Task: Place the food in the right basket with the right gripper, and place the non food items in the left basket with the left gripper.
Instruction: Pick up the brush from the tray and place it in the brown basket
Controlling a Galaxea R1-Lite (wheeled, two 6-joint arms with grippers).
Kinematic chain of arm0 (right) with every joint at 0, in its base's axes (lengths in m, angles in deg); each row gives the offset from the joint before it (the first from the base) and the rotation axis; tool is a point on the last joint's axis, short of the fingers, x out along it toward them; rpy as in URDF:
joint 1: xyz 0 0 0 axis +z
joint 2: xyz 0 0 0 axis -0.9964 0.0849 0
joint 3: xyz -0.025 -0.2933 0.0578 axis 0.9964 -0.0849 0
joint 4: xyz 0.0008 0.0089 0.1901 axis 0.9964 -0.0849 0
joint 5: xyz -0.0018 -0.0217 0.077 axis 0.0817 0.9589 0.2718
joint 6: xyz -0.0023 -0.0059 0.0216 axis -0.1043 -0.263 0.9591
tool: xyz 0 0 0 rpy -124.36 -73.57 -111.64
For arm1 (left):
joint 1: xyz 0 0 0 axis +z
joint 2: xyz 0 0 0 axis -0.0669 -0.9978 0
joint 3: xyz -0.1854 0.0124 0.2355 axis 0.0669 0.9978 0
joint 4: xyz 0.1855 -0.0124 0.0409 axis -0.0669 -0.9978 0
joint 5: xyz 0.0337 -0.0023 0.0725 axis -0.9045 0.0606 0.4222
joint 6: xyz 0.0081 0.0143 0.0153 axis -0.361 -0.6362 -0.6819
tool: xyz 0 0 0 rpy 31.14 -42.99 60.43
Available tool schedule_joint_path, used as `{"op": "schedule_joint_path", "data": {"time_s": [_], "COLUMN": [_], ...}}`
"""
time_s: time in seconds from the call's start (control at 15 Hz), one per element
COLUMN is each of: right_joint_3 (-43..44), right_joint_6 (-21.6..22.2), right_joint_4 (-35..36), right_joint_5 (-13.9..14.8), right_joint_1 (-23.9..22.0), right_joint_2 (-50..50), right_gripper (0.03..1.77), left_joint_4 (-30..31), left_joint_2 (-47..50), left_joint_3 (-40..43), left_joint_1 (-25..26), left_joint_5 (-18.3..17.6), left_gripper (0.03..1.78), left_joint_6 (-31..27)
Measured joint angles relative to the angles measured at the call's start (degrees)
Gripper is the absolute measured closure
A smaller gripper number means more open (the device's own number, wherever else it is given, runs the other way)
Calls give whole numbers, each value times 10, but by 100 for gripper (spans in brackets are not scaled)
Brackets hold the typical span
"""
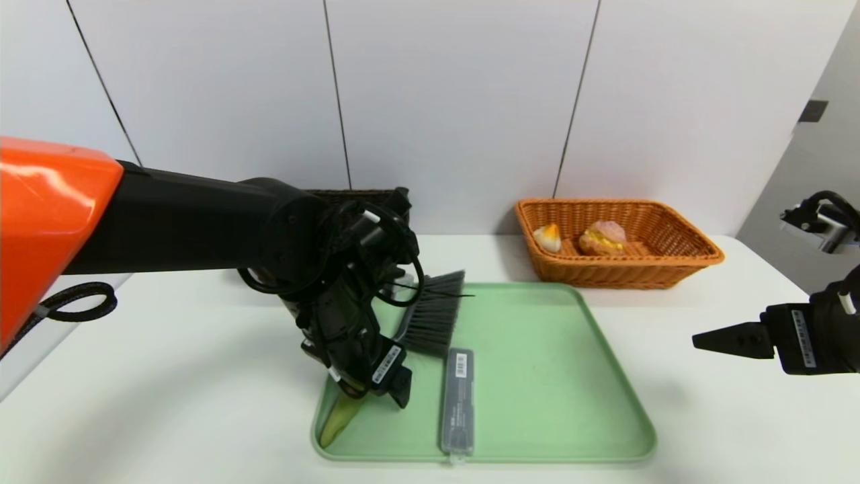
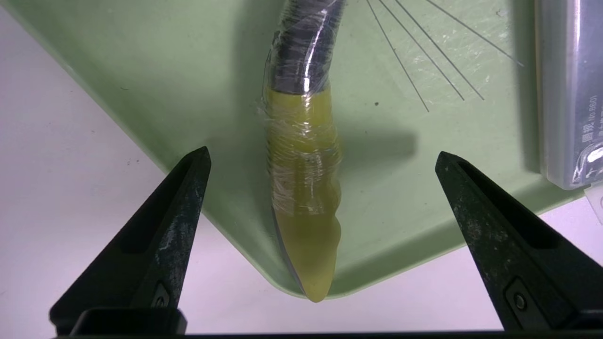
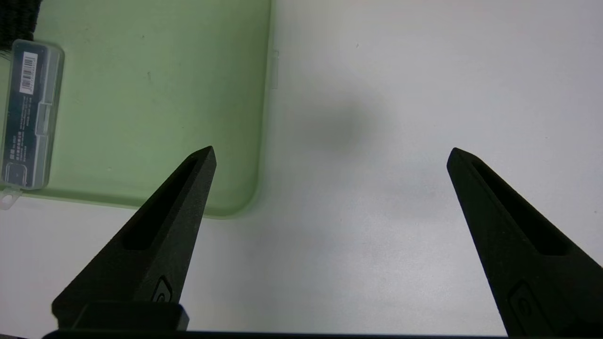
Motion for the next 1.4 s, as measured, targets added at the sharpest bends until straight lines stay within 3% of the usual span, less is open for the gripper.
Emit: {"op": "schedule_joint_path", "data": {"time_s": [1.4], "right_joint_3": [-8], "right_joint_6": [-2], "right_joint_4": [3], "right_joint_5": [0], "right_joint_1": [0], "right_joint_2": [2], "right_gripper": [9], "left_joint_4": [-1], "left_joint_2": [-18], "left_joint_3": [-9], "left_joint_1": [0], "left_joint_5": [1], "left_gripper": [12], "left_joint_6": [2]}}
